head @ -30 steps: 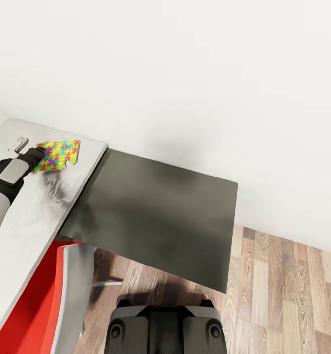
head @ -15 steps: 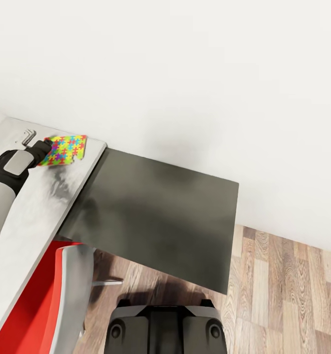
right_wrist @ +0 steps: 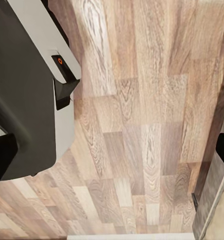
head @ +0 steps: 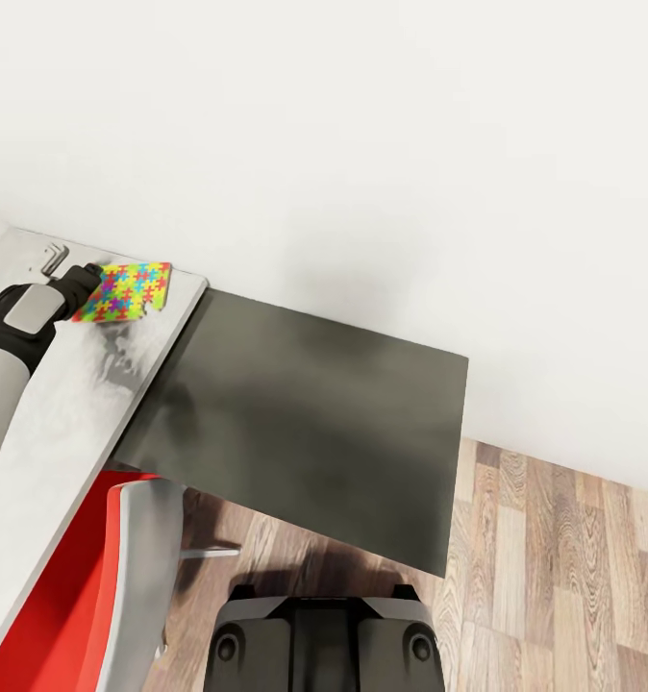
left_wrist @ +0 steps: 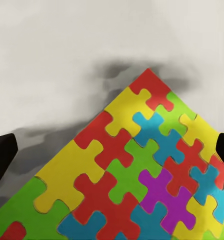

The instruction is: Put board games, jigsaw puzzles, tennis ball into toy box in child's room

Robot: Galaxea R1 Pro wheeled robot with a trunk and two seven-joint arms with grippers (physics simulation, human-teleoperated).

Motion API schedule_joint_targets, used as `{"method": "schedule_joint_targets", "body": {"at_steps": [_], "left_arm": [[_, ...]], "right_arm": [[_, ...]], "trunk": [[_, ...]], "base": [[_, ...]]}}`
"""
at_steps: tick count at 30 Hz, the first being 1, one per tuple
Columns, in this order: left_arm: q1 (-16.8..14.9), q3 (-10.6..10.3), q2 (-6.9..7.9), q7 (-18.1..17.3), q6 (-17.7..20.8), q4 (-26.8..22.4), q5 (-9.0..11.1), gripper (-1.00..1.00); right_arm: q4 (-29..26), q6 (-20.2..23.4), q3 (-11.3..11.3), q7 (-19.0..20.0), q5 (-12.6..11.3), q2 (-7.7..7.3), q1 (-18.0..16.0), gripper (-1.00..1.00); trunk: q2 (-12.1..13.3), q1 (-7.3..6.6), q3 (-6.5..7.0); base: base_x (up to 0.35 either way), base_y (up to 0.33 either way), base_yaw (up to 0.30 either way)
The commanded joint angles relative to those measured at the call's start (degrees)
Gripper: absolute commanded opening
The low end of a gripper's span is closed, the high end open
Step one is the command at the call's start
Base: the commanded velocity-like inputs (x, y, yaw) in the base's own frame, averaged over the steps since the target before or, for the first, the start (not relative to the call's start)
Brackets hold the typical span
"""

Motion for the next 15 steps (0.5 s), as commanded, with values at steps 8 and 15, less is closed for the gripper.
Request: {"method": "schedule_joint_targets", "body": {"at_steps": [8,15], "left_arm": [[-0.28,-0.43,0.15,0.34,0.17,-0.16,0.37,1.00],[-0.77,-0.42,0.20,0.20,0.45,-1.53,0.39,1.00]], "right_arm": [[-0.07,-0.40,0.49,0.02,-0.24,-0.08,-0.01,1.00],[-0.07,-0.40,0.49,0.03,-0.24,-0.05,-0.01,1.00]], "trunk": [[-0.09,0.03,-0.07],[-0.09,0.03,-0.07]], "base": [[0.000,0.000,0.000],[0.000,0.000,0.000]]}}
